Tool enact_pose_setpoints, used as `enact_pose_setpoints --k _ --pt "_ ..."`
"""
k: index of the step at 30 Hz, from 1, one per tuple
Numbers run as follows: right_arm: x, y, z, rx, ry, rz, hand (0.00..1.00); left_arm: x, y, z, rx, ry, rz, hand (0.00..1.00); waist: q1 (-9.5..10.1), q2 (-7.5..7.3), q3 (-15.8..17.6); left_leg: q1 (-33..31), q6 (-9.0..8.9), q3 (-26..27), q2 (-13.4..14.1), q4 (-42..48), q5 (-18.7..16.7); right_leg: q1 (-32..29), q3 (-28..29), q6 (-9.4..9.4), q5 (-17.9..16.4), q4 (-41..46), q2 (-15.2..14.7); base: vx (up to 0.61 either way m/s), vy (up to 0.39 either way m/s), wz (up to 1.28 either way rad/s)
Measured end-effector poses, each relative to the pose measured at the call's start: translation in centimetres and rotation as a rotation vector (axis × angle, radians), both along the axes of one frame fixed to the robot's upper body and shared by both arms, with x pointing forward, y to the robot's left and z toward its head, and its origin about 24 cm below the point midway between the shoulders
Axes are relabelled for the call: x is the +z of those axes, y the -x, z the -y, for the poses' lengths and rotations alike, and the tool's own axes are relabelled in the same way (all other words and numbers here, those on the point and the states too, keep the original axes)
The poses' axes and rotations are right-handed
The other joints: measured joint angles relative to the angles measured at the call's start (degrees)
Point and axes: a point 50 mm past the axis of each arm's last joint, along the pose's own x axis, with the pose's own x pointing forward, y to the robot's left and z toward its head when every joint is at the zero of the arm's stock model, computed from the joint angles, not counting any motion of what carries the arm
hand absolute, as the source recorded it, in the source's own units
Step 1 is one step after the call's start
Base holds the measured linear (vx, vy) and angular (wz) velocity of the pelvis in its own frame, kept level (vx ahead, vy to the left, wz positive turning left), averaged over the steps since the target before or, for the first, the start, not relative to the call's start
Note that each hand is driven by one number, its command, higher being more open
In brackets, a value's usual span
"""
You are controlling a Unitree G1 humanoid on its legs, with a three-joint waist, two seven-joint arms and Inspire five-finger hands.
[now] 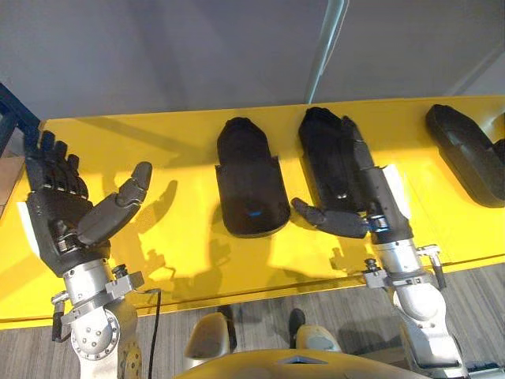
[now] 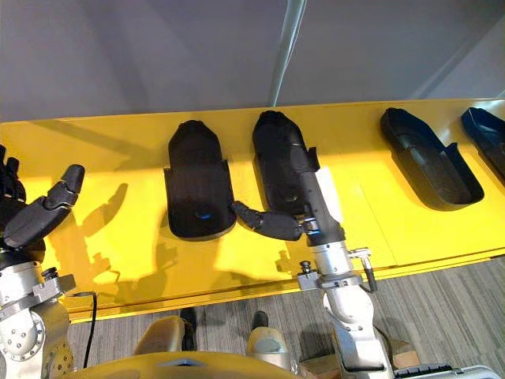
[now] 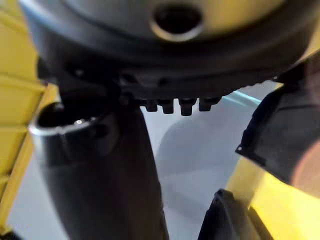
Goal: Walk over and take three plastic housings, then place them on the shelf
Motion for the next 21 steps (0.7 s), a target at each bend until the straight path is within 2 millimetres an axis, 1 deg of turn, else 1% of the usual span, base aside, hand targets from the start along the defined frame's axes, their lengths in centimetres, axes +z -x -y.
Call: enact_pose_setpoints --k 2,6,10,13,18,21 --pt "0.5 -0.2 -1.0 0.055 0.081 0.053 1.00 0.4 -0.2 0.1 0.000 -0.006 0.026 1.00 0.19 -0.20 0.3 -0.1 0.04 -0.3 0.0 0.3 0.0 0.1 -0.2 0.01 0.0 0.1 0.1 -0.02 0.003 0.07" --pt "1.2 -0.3 -2.3 0.135 0.162 0.131 1.00 0.6 -0.5 0.3 0.009 -0.027 0.035 1.00 1.30 -0.25 0.3 0.2 0.06 -0.6 0.0 0.3 0.1 0.6 -0.4 0.01 0.0 0.1 0.2 -0.01 0.000 0.02" --pt "1.6 -0.2 -3.9 0.240 0.246 0.194 1.00 0.6 -0.4 0.2 0.025 -0.018 0.038 1.00 1.94 -0.91 0.9 0.8 -0.16 -0.8 0.1 0.1 0.1 1.3 -0.6 -0.10 -0.1 0.1 0.3 -0.01 -0.001 0.02" --pt "1.1 -0.5 -4.8 0.313 0.291 0.179 1.00 0.7 -0.5 0.2 0.018 -0.026 0.038 1.00 2.91 -1.19 1.0 0.8 -0.22 -0.9 0.1 0.0 0.2 1.3 -0.6 -0.11 -0.1 0.1 0.3 0.00 0.000 0.00" --pt "0.1 -1.6 -5.4 0.362 0.338 0.135 1.00 0.8 -0.6 0.1 0.005 -0.054 0.032 1.00 3.64 -1.58 1.0 0.8 -0.31 -1.7 -0.2 -0.8 1.0 1.3 -1.5 -0.20 0.0 0.1 0.3 -0.02 -0.007 0.08" --pt "-0.3 -2.2 -5.9 0.407 0.386 0.117 1.00 0.9 -0.8 0.0 -0.011 -0.074 0.028 1.00 4.50 -1.76 1.0 0.8 -0.54 -1.8 -0.1 -1.5 1.5 1.3 -1.8 -0.28 0.1 0.1 0.5 -0.02 -0.021 0.06"
